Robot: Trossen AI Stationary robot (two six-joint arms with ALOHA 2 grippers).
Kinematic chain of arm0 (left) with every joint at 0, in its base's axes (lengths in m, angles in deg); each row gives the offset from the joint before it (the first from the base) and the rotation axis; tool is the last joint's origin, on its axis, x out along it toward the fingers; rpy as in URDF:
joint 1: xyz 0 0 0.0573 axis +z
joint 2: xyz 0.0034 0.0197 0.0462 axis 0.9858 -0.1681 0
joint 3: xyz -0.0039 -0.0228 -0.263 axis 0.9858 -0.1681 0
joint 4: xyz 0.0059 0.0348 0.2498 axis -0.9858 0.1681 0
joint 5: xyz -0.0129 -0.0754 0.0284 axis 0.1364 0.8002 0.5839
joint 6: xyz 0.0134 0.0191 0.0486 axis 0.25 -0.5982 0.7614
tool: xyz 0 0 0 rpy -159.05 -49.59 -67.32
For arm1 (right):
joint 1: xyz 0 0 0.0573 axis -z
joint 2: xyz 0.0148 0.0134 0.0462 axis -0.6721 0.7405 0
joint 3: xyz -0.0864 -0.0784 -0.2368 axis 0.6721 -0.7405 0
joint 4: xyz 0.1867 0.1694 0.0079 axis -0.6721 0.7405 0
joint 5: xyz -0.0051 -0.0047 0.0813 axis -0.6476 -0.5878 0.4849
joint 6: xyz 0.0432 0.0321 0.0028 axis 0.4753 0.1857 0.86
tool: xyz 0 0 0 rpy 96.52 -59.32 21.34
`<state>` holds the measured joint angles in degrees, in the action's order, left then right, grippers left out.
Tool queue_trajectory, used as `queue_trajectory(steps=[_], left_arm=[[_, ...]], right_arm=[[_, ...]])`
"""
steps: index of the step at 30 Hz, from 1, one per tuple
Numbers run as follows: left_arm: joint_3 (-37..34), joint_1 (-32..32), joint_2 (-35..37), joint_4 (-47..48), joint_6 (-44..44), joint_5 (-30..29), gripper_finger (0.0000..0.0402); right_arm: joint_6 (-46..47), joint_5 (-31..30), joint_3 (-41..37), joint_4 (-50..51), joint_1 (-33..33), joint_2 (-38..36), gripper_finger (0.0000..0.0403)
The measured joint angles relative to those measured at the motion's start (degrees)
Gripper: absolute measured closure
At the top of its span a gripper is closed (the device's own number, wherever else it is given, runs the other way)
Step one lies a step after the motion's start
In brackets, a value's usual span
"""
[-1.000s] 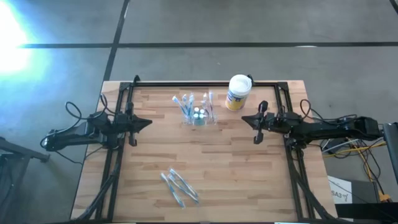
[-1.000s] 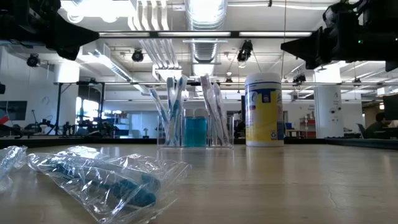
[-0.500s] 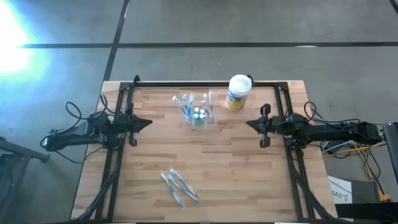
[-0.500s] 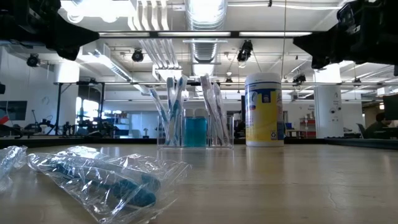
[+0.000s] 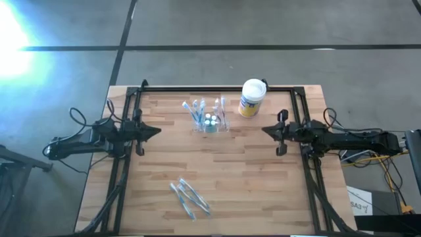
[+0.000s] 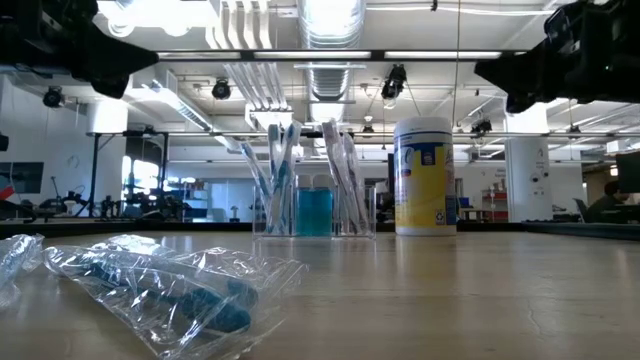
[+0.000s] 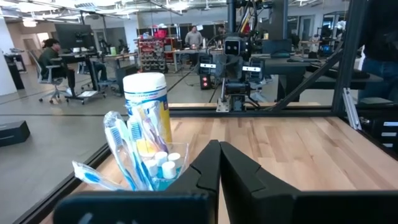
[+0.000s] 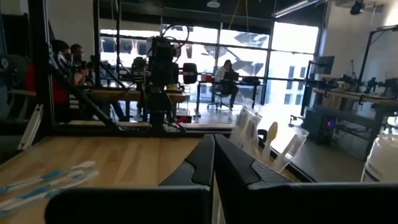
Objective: Pick & Place toothbrushing station
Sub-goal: Put the blue toothbrush into the transparent organizer
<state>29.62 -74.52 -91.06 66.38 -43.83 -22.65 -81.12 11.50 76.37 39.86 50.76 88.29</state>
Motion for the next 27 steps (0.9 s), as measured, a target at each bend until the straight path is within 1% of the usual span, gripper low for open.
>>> queue_trajectory(steps=[2,4,7,11,14,20,23,27], left_arm=[[0.0,0.0,0.0,0.3,-0.2,0.0,0.0392],[0.0,0.0,0.0,0.3,-0.2,0.0,0.0394],[0.0,0.0,0.0,0.2,-0.2,0.0,0.0393],[0.0,0.0,0.0,0.2,-0.3,0.0,0.0386],[0.0,0.0,0.0,0.2,-0.3,0.0,0.0383],[0.0,0.0,0.0,0.2,-0.4,-0.1,0.0392],[0.0,0.0,0.0,0.2,-0.4,-0.2,0.0395],[0.0,0.0,0.0,-0.2,-0.4,-0.2,0.0391]], right_arm=[[2.9,-0.9,0.8,0.4,-0.1,0.8,0.0394],[5.1,-1.4,3.3,1.6,-0.6,2.5,0.0394],[5.3,-1.9,7.3,4.6,-3.9,7.7,0.0394],[5.2,-10.1,12.0,5.4,-11.0,17.8,0.0394],[6.9,-13.6,16.6,7.4,-15.9,25.3,0.0394],[13.5,-19.5,29.3,14.8,-25.1,40.1,0.0394],[18.9,-20.8,36.9,20.5,-28.7,47.4,0.0394],[25.7,-21.0,48.2,26.3,-31.8,57.8,0.0394]])
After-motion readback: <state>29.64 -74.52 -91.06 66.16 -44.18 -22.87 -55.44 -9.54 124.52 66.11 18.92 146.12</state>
